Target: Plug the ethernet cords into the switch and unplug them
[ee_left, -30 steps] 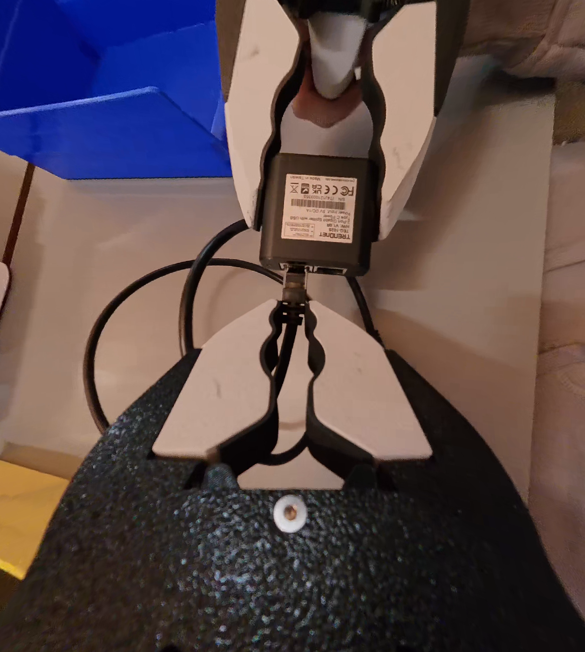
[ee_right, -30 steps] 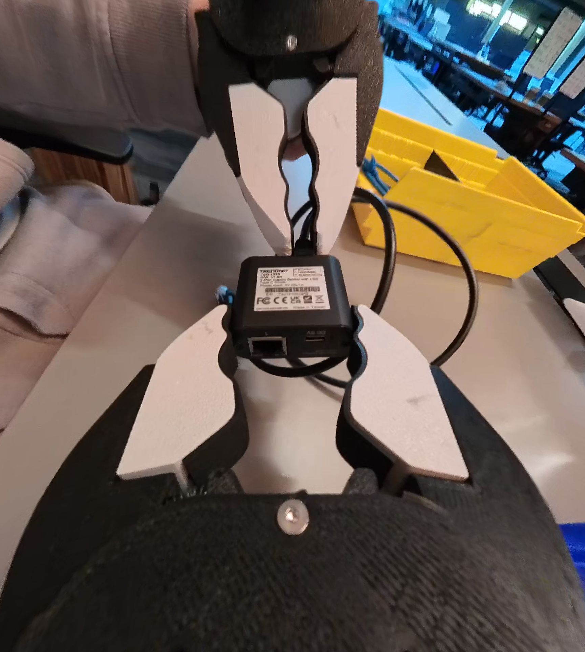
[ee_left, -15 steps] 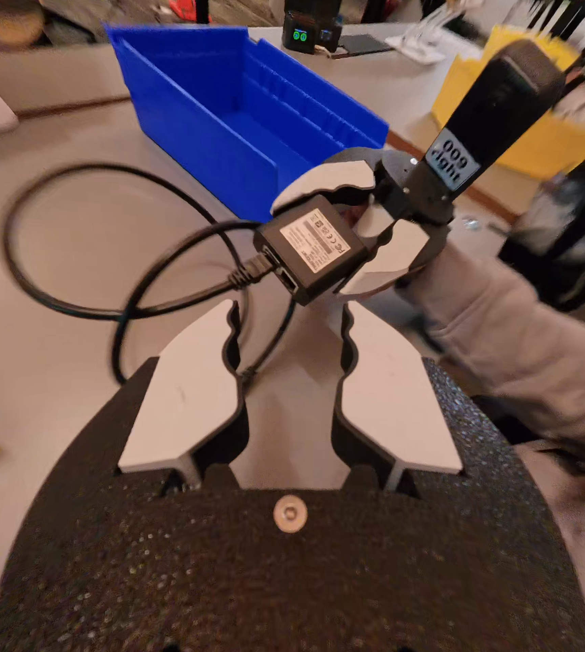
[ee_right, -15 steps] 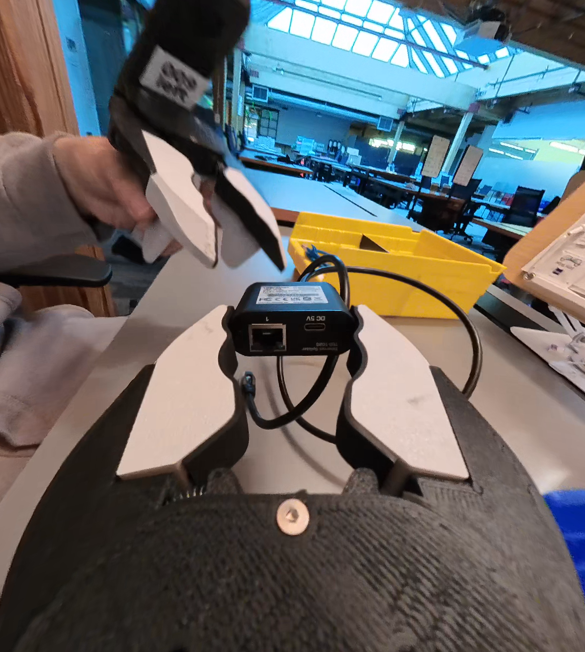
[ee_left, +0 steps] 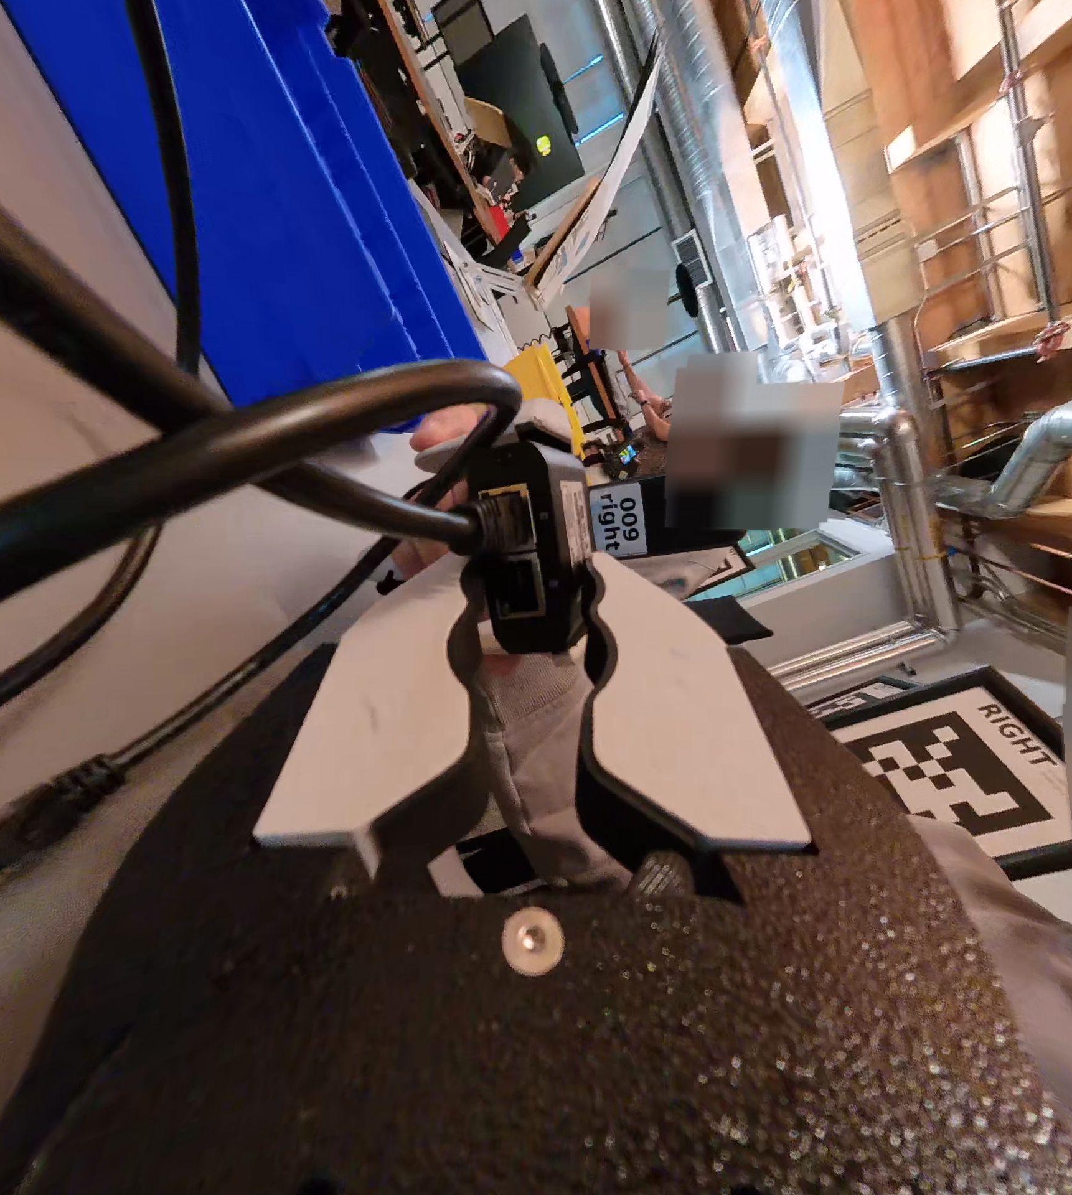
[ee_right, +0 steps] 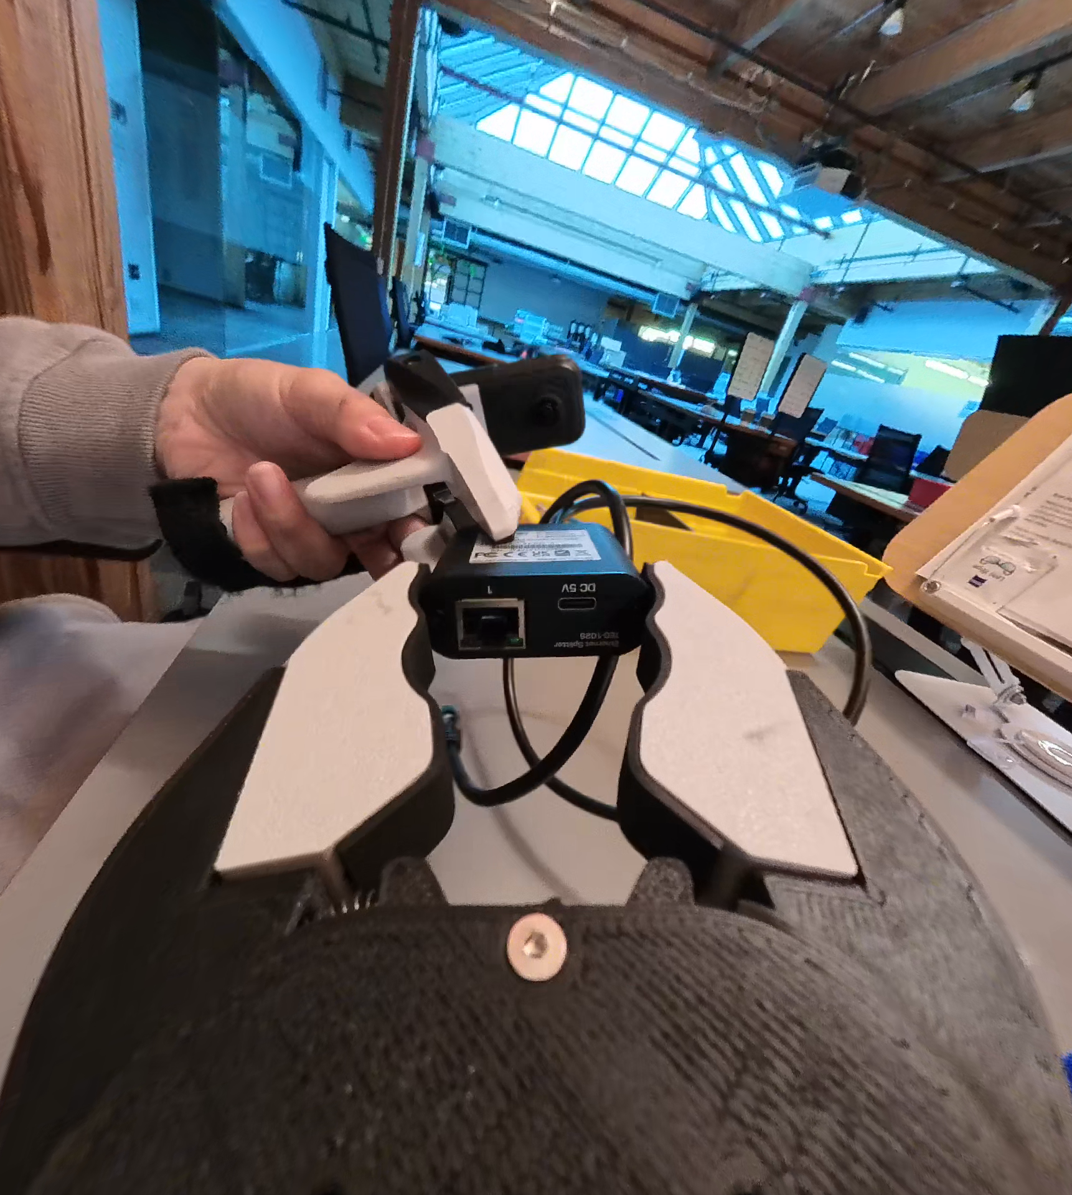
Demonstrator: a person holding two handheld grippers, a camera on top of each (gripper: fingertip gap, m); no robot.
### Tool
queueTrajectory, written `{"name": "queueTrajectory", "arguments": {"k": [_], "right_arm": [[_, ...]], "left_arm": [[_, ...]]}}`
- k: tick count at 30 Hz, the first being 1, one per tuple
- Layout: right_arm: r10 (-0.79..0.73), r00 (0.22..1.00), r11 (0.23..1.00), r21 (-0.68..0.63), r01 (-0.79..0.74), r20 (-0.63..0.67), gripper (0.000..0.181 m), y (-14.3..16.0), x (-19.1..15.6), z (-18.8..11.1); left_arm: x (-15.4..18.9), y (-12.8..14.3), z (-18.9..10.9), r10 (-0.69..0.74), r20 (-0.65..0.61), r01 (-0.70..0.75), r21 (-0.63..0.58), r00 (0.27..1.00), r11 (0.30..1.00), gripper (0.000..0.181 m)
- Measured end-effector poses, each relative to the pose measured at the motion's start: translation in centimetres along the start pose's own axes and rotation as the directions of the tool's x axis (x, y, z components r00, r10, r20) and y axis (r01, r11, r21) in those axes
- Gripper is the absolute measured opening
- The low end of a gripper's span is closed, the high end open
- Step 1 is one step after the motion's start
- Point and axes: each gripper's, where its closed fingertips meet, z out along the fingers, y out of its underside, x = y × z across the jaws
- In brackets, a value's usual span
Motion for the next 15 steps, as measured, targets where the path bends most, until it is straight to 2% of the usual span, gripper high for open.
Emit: {"name": "queueTrajectory", "arguments": {"k": [2,6,15], "right_arm": [[0.015,1.0,1.0,0.018,-0.015,-0.001,0.062,-0.1,0.0,0.2],[-0.016,1.0,0.999,-0.048,0.015,-0.005,0.065,0.7,-0.2,0.4],[-0.042,0.996,0.996,-0.08,0.036,-0.085,0.066,1.1,0.6,1.1]], "left_arm": [[0.1,0.0,0.0,0.023,0.027,-0.022,-0.027,0.999,0.999,0.027],[-0.2,0.0,0.0,0.095,0.113,-0.088,-0.062,0.989,0.994,0.026],[-0.4,-0.9,-0.3,0.108,0.163,-0.107,-0.015,0.981,0.994,0.025]]}}
